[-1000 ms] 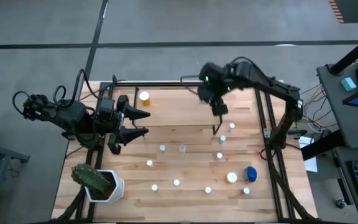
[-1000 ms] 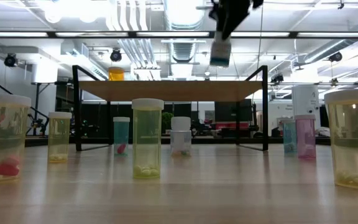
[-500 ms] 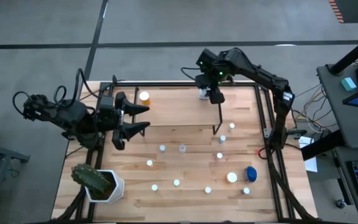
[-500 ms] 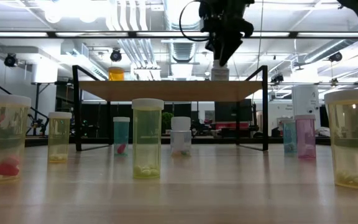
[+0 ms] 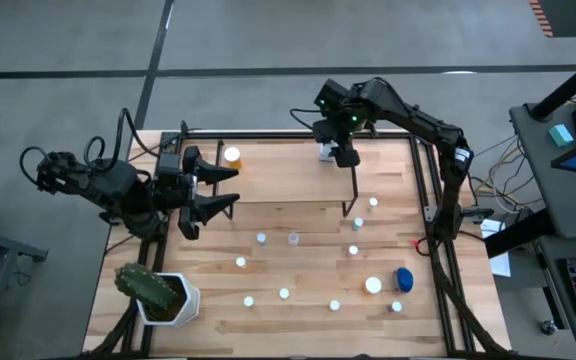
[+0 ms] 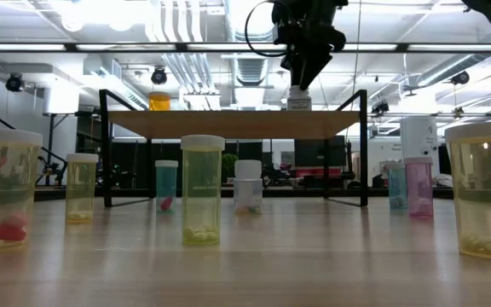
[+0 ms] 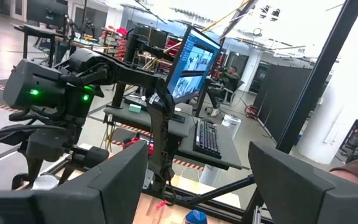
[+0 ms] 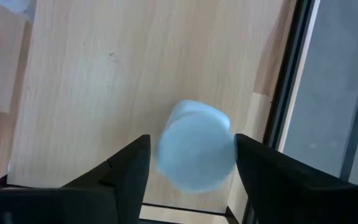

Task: Pick and place medicine bottles onto shelf by color
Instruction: Put the white pill bottle on the shelf, then put the yellow pill bottle on the shelf

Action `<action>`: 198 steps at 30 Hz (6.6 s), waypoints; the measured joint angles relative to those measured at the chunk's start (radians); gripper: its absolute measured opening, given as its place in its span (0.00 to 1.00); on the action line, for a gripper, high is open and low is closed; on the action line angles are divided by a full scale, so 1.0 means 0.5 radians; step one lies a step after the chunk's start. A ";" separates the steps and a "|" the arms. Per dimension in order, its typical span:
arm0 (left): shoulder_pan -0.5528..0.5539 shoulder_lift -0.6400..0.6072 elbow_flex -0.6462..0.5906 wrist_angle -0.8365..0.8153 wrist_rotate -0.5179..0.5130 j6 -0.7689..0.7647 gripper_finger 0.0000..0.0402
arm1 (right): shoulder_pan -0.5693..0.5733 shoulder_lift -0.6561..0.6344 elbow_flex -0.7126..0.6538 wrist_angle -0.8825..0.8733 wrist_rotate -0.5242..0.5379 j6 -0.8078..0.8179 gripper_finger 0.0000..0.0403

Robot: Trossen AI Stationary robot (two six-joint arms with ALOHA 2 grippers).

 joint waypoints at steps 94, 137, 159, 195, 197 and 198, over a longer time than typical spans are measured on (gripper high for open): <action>0.133 1.191 0.005 -1.264 1.014 -3.112 0.66 | 0.996 -1.995 -1.957 2.018 0.193 1.454 0.02; 0.172 1.609 -0.068 -1.818 1.137 -2.812 0.35 | 0.996 -2.061 -2.119 2.006 0.208 1.505 0.02; 0.204 1.535 0.987 -1.816 1.349 -2.178 0.24 | 0.995 -2.061 -2.121 1.948 0.209 1.466 0.02; 1.306 1.458 1.038 -2.654 0.607 -0.444 0.23 | 0.990 -1.787 -2.117 1.966 0.476 1.788 0.02; 1.297 1.457 1.038 -2.652 0.609 -0.445 0.23 | 0.990 -1.791 -2.115 1.966 0.476 1.788 0.02; 1.293 1.455 1.040 -2.656 0.611 -0.445 0.23 | 0.990 -1.795 -2.115 1.966 0.477 1.788 0.02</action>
